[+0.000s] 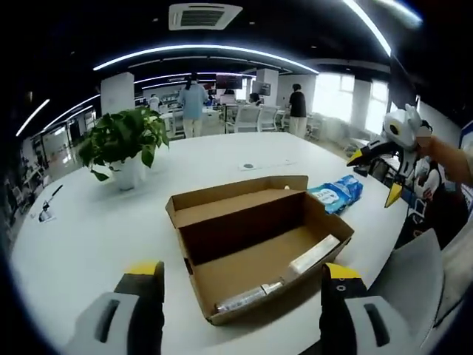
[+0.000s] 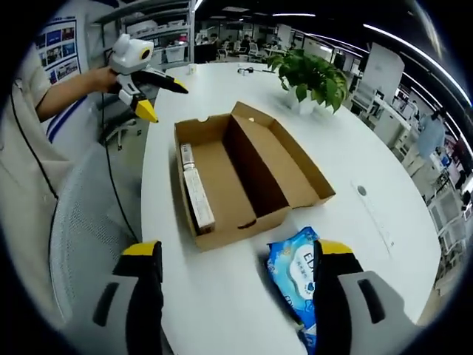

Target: Operate the shoe box by opening the lid, removing the specified soft item, and placing it in the target area until the item is outside and the box remains undamaged.

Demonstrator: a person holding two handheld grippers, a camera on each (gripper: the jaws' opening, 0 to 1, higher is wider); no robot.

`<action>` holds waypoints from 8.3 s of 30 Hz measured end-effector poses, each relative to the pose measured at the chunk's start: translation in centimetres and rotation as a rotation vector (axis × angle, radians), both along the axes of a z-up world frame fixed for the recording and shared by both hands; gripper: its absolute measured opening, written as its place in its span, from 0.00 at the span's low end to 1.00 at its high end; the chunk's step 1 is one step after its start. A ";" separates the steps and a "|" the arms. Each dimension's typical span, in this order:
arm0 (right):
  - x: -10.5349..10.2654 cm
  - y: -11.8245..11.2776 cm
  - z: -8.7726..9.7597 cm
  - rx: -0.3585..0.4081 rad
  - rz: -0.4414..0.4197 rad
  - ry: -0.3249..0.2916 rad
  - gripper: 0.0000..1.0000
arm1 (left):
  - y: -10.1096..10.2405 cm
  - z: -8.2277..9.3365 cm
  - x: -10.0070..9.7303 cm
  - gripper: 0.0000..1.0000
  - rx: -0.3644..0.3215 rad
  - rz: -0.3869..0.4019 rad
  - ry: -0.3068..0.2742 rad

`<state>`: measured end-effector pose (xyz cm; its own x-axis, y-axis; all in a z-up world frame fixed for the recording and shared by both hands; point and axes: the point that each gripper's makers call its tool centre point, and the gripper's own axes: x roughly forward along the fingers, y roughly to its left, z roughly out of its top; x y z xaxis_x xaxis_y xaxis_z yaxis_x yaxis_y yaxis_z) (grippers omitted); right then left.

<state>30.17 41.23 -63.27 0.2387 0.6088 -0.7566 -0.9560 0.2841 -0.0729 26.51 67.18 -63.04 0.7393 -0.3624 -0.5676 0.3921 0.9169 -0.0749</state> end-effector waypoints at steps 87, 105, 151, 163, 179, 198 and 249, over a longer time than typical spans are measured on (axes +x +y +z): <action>-1.4 9.2 -9.2 -0.174 0.342 0.174 0.16 | 4.8 -8.1 0.5 0.05 0.014 0.270 0.290; -1.0 9.0 -3.8 -0.087 0.288 0.135 0.15 | 4.5 -7.9 0.2 0.05 0.030 0.280 0.307; -0.1 3.9 6.0 -0.059 0.327 -0.032 0.16 | 4.4 -7.9 0.1 0.05 0.038 0.276 0.331; 1.3 1.1 6.7 -0.067 0.310 -0.051 0.16 | 4.5 -8.0 0.2 0.05 0.046 0.271 0.344; 3.8 -3.2 7.0 -0.105 0.271 -0.063 0.16 | 4.5 -8.0 0.4 0.05 0.048 0.276 0.346; 6.6 -8.7 6.2 -0.150 0.201 -0.079 0.16 | 4.5 -8.0 0.3 0.05 0.046 0.280 0.354; 15.4 -19.0 -2.1 -0.295 0.119 -0.029 0.15 | 4.4 -8.3 0.4 0.05 0.087 0.261 0.411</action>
